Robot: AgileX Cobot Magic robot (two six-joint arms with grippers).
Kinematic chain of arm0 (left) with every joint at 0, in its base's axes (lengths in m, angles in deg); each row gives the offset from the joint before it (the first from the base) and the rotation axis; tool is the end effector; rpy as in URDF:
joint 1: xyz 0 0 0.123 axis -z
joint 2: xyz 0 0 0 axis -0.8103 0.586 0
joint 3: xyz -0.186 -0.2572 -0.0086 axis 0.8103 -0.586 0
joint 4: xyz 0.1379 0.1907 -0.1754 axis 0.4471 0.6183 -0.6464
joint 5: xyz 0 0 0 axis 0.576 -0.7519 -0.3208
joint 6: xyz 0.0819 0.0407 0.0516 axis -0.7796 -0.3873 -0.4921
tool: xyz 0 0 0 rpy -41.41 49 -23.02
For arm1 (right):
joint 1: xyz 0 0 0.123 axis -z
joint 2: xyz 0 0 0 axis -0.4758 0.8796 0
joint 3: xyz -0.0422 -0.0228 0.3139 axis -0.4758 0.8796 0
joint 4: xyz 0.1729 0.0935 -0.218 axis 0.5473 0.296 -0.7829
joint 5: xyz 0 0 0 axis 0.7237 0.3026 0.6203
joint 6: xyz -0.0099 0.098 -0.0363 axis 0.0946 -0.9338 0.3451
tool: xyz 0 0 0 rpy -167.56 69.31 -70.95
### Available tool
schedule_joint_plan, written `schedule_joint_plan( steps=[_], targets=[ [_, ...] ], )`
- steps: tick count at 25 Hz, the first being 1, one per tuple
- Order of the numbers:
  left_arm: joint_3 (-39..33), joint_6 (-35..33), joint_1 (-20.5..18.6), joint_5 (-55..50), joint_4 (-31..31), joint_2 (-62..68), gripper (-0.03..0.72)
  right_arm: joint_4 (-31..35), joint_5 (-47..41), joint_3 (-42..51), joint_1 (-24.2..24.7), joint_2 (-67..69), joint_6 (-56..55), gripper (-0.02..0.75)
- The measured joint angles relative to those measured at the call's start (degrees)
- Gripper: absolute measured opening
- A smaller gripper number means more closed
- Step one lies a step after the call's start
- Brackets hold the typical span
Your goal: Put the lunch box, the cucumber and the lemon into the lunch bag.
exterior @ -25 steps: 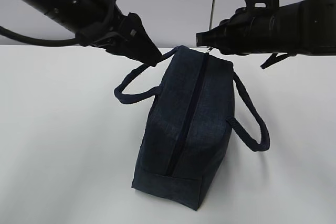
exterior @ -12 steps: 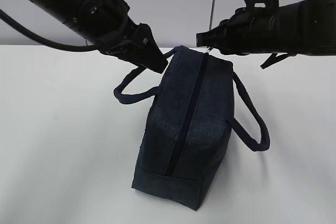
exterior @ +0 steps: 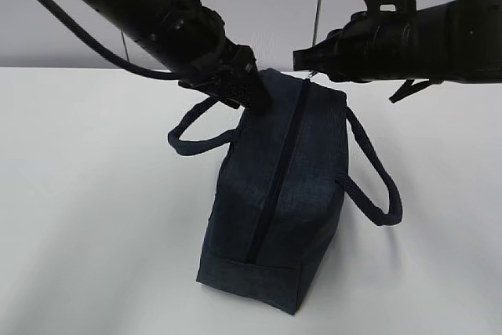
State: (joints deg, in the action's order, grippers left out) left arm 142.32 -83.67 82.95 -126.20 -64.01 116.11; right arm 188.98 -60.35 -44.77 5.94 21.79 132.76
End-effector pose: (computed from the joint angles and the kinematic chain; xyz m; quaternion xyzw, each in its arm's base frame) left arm 0.3847 -0.2713 0.2805 0.3405 0.8689 -0.2950 0.2052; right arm 0.3976 0.1645 0.2582 -0.1126 0.8522 0.1318 0.4937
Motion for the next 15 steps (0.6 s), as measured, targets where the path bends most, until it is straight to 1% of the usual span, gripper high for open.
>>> schedule_joint_plan(
  steps=[5,7,9,13,15],
  targets=[
    [0.11,1.29,0.00,-0.12,0.97,2.12,0.379,0.00,0.00,0.00,0.00,0.00,0.12,0.000],
    [0.14,1.99,0.00,-0.22,1.70,2.22,0.347,0.00,0.00,0.00,0.00,0.00,0.16,0.000],
    [0.25,2.11,0.00,-0.34,1.93,2.22,0.268,0.00,-0.30,0.00,0.00,0.00,0.16,0.000],
    [0.38,2.19,0.00,-0.59,2.59,2.22,0.059,0.00,-0.30,0.00,0.00,0.00,0.26,0.000],
    [0.38,2.19,0.00,-0.84,3.12,2.22,0.013,0.00,-0.30,0.00,0.00,0.00,0.30,0.000]
  ],
)
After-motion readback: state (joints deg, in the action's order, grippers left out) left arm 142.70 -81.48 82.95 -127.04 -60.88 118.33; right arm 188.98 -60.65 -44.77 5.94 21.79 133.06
